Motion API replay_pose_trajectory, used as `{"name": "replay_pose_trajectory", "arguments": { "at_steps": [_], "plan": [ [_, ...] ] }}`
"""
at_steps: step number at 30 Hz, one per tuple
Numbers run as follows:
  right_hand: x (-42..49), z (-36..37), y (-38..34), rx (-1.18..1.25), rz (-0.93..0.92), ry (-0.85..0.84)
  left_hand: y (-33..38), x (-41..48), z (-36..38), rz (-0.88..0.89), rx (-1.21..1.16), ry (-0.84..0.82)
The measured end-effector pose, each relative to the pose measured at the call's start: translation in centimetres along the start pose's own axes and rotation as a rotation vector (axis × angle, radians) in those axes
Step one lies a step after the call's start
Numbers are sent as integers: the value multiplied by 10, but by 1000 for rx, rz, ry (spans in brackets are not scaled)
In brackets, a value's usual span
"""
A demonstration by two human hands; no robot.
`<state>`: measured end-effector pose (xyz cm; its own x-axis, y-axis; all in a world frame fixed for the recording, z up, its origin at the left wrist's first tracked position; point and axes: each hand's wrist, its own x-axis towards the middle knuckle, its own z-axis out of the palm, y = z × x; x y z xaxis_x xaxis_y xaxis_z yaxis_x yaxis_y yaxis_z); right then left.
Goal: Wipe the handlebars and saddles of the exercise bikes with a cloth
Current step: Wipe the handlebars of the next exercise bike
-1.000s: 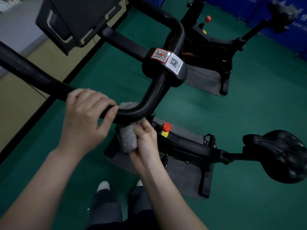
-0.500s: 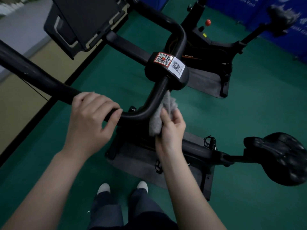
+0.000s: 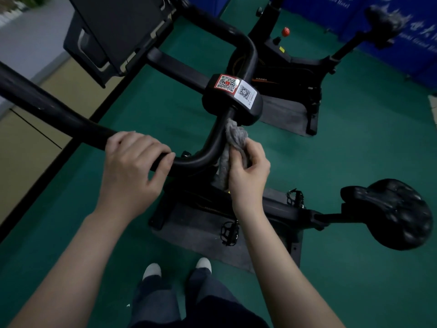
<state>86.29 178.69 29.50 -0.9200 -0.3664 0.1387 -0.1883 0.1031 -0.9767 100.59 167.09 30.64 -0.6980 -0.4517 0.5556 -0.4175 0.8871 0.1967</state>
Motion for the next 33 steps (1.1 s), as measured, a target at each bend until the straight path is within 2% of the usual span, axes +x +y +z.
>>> {"name": "replay_pose_trajectory", "arguments": {
  "at_steps": [6,17,21,26,33],
  "plan": [
    [-29,-18,-1,-5,123,-53,0,1,-6,2,-27,-72],
    [-92,-35,-3,-92,207,150,-1,-13,-28,192,-205,-151],
    [-114,-39,-3,-132,216,167,-2,-33,-35,240,-253,-153],
    [-129,-36,-10,-169,210,105,-3,-65,-49,209,-241,-205],
    [-131,-38,-19,-215,99,-79,-5,-97,-58,21,-51,-501]
  ]
}}
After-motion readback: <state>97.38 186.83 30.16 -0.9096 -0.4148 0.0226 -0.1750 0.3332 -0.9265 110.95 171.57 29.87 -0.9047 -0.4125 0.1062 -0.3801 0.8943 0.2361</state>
